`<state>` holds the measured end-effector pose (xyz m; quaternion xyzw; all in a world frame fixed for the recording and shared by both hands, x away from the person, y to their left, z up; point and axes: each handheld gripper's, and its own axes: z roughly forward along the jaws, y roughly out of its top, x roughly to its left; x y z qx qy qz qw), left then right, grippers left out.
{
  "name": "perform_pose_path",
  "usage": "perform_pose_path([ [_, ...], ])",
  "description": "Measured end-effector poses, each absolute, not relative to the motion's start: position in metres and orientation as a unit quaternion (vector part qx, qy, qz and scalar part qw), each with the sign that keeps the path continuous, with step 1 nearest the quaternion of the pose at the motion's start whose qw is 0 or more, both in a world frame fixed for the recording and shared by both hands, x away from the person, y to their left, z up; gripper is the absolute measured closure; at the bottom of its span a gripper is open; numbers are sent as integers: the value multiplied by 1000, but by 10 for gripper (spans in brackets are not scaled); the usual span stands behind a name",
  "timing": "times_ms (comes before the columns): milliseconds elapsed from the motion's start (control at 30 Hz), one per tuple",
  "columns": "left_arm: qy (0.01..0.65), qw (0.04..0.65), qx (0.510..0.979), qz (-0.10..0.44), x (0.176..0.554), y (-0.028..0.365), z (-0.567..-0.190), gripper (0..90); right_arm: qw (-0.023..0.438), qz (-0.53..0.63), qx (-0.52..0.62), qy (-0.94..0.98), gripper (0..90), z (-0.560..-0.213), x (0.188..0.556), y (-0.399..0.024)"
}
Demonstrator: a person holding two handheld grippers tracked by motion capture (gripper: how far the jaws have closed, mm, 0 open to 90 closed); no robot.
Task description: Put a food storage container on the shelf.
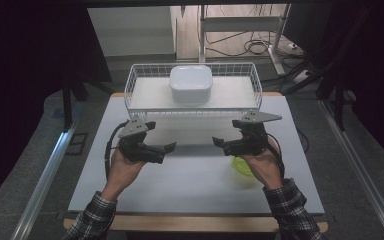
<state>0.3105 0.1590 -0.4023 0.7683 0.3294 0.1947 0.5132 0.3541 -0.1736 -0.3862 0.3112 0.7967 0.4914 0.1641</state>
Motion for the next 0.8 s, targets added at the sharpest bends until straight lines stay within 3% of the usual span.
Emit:
perform_pose_path([
  [800,351,497,771,187,278,175,-458,32,183,474,350,787,7,-436,320,-206],
])
